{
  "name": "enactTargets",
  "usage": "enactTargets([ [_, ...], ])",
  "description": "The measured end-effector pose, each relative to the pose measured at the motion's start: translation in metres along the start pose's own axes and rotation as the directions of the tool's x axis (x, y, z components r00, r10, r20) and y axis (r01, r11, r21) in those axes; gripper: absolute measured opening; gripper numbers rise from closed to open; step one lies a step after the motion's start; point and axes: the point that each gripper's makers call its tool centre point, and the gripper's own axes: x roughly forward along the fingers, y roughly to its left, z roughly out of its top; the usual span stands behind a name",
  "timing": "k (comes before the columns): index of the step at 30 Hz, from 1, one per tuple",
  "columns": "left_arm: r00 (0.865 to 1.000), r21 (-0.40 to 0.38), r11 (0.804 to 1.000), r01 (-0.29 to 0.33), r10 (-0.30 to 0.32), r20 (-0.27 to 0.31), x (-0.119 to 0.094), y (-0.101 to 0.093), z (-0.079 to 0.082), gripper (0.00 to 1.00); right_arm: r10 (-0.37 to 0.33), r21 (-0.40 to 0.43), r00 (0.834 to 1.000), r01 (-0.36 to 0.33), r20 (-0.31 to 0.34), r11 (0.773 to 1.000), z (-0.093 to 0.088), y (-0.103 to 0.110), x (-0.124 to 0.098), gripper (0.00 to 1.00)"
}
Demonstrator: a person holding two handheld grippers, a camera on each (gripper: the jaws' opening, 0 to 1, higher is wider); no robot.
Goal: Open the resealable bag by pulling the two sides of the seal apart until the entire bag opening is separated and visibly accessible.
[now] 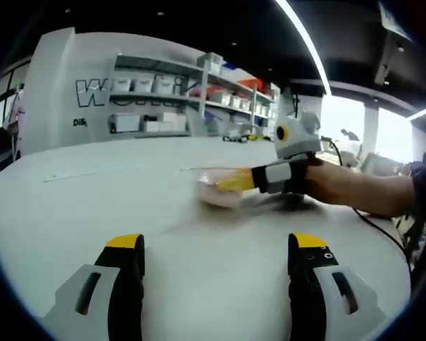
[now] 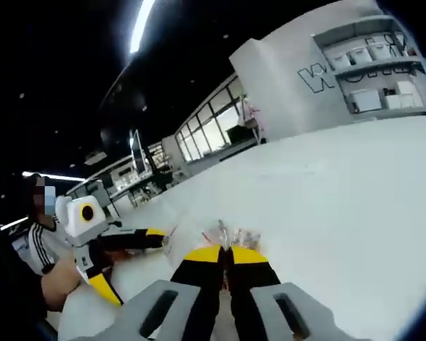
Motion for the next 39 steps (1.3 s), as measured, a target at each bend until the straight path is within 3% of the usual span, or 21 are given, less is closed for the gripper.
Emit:
enactTargets([
  [39, 1.0, 0.022, 1.0, 0.013, -0.013, 0.015, 0.0, -0.006, 0.001, 0.77, 0.012, 0.088, 0.999, -0.015, 0.03, 0.996, -0.008, 0.023, -0.015, 0.0],
])
